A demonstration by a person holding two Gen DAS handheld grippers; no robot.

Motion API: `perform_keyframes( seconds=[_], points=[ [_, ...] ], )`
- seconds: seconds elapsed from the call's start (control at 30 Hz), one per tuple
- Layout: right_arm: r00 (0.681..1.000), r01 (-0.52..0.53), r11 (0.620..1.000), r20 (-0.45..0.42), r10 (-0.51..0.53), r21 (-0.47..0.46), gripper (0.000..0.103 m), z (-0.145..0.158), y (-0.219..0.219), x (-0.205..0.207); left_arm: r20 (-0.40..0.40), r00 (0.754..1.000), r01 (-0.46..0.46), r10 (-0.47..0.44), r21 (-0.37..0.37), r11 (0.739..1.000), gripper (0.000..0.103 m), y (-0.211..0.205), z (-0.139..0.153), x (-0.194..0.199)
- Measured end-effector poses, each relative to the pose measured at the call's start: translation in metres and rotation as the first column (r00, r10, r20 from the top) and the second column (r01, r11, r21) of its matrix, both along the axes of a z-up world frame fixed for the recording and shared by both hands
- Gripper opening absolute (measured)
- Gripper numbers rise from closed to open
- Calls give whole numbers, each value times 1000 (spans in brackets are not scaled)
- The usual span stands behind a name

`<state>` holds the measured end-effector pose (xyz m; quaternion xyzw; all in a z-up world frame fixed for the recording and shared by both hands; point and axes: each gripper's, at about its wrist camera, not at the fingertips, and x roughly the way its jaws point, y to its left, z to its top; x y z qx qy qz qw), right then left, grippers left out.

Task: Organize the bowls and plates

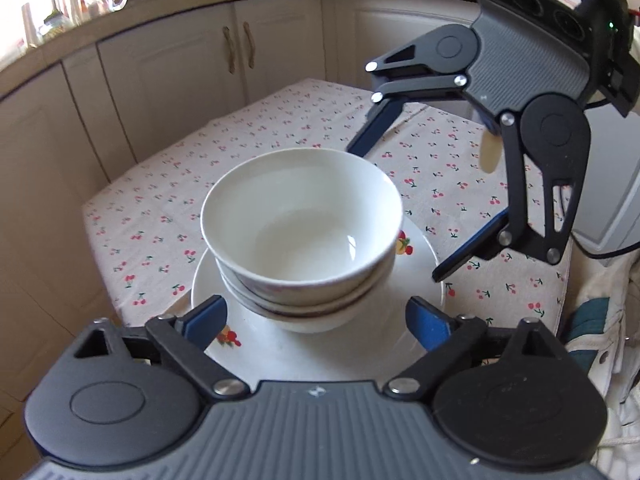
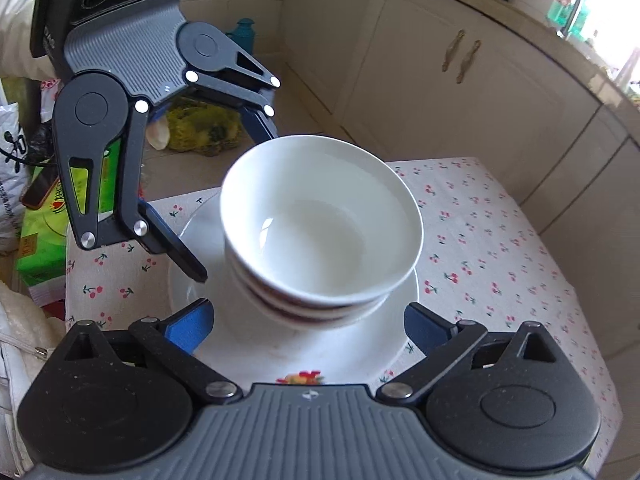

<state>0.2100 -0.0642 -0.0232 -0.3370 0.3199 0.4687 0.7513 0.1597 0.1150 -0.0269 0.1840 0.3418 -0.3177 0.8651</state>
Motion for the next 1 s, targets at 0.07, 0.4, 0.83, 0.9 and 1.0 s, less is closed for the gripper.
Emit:
perform_keyframes(
  seconds=[0.07, 0.4, 0.83, 0.9, 1.0],
  points=[
    [999, 43, 999, 25, -43, 4, 103, 4, -7, -12, 24, 999, -33, 34, -3, 999, 98, -3, 4, -16],
    [867, 497, 856, -36, -498, 142, 103, 8, -49, -57, 220, 926, -294, 308, -94, 951, 102, -34, 18, -94],
    [594, 789, 559, -80, -801, 255, 103, 12, -102, -146, 132, 779, -573, 613, -248, 781, 102, -83, 34, -154],
    [592, 785, 559, -55, -804, 267, 103, 17, -99, -155, 127, 762, -595, 635, -253, 763, 102, -87, 34, -164],
    [583, 782, 548, -37, -812, 295, 103, 22, -102, -167, 110, 746, -611, 656, -277, 741, 102, -87, 37, -173]
  ],
)
